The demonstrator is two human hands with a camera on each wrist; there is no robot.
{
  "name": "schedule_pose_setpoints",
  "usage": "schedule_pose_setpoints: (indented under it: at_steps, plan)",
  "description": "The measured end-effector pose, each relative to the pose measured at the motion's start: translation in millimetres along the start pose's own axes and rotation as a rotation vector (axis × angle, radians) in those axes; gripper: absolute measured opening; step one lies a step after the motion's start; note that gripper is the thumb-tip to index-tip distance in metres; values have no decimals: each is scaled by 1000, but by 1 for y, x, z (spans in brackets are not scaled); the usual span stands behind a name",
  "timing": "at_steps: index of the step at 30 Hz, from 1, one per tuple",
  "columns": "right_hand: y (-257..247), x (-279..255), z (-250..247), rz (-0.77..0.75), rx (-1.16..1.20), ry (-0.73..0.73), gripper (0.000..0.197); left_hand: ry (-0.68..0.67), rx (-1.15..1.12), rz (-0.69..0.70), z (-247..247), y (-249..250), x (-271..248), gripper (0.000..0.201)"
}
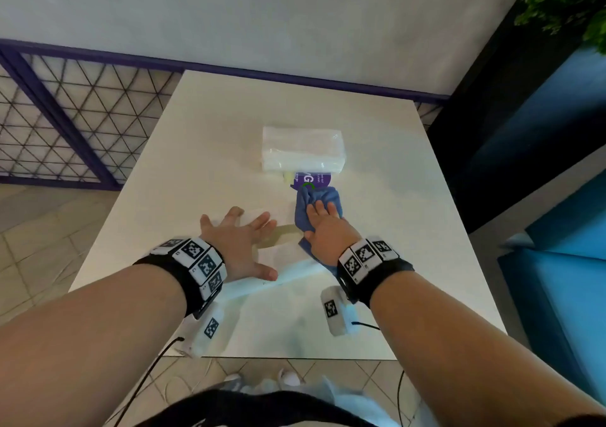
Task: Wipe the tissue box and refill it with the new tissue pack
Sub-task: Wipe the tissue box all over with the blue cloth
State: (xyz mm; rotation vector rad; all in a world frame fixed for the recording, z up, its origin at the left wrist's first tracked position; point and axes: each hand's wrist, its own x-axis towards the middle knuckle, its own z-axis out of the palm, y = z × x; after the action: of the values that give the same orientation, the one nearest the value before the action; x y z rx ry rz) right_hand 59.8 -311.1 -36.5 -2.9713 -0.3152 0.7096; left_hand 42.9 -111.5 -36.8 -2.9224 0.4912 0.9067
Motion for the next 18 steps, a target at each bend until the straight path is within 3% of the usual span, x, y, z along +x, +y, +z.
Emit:
schedule_pose_setpoints:
  at_steps: [4,7,10,16,18]
  plan:
    - [19,-31,10,-56,50,-85,60,20,-7,17,1,0,0,104]
    - [27,-23,7,26,115,-62,62,-30,-28,70,-5,-9,1,95]
    - [12,-13,8,88,-9,-19,70,-85,-28,82,-5,-14,3,91]
    - [-47,-33,30,-162,16,-100,64,-57,0,78,-7,-11,8,95]
    - [-35,-32,28,-139,37,-76,60,-57,-7,84,-7,-13,9,95]
